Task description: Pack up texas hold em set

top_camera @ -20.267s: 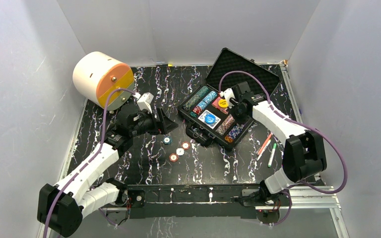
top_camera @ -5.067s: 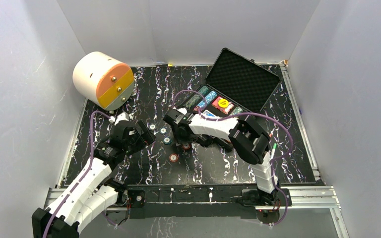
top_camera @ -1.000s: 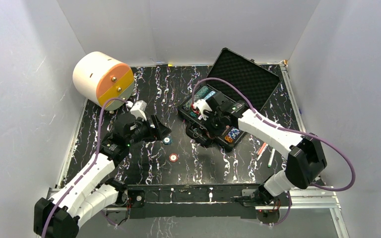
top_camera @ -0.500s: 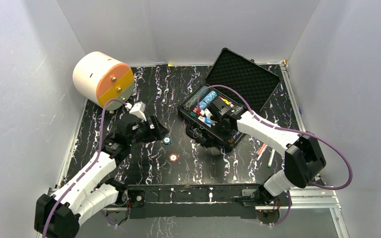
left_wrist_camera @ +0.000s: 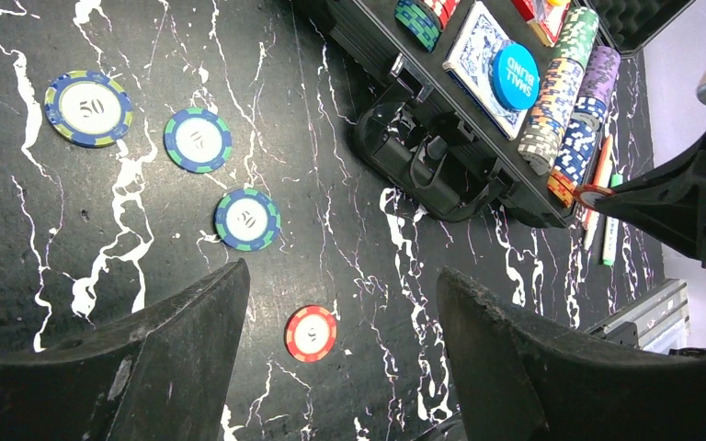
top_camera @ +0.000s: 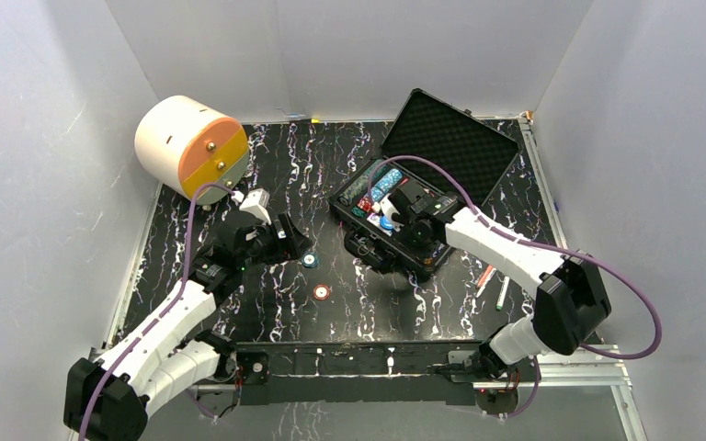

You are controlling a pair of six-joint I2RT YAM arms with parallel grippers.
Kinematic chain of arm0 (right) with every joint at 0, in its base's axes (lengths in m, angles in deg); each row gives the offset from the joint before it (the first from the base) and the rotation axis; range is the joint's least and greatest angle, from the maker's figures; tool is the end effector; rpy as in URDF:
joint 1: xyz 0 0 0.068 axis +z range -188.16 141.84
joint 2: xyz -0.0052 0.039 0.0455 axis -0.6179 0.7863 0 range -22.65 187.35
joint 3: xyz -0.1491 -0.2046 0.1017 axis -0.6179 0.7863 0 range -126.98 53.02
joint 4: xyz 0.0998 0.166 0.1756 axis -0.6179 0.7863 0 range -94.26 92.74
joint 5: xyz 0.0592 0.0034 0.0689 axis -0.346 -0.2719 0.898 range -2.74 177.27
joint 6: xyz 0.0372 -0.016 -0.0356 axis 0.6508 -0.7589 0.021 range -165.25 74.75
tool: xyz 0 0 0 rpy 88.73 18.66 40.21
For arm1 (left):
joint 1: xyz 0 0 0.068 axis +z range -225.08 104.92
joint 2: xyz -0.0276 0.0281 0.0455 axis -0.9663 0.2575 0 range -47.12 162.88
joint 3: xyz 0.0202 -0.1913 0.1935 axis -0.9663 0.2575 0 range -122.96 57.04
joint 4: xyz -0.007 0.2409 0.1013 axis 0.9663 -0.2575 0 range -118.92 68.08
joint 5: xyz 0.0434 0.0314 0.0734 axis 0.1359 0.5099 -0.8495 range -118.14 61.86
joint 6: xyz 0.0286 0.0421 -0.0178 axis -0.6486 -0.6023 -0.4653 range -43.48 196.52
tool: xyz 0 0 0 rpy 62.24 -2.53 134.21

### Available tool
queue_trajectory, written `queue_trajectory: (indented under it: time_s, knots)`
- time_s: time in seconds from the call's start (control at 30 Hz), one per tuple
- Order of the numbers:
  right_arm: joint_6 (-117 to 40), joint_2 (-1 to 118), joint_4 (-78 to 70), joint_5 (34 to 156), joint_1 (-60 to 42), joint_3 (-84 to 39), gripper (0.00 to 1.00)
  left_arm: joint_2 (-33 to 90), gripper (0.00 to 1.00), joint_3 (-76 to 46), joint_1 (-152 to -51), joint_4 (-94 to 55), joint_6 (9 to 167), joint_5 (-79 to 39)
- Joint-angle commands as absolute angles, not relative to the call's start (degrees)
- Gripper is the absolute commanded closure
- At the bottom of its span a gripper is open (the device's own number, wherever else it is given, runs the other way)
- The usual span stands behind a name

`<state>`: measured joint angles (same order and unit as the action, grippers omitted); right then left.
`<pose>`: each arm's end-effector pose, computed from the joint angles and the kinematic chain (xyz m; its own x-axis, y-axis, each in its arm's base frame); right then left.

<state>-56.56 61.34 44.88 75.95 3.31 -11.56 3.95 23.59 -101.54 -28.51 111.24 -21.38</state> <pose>0.2167 0.1824 0.2498 -0.5671 -0.7578 -0.3227 -0.7208 0.6462 -0.2508 0.1822 -0.0953 0.2571 -0.6084 -0.3289 -0.7223 0.2338 0.7955 -0.5591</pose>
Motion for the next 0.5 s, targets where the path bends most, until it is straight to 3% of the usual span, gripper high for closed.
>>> queue_trajectory:
  time_s: [0.0,0.47]
  knots:
    - [-58.08,59.01,43.72,78.87,3.03,-11.58,1.0,3.23,0.27,23.54,-101.62,-28.94,111.33,-22.42]
    - [-57.91,61.73,44.27,78.17,3.03,-11.31,1.0,2.69,0.26,23.76,-101.62,-28.26,111.91,-21.9]
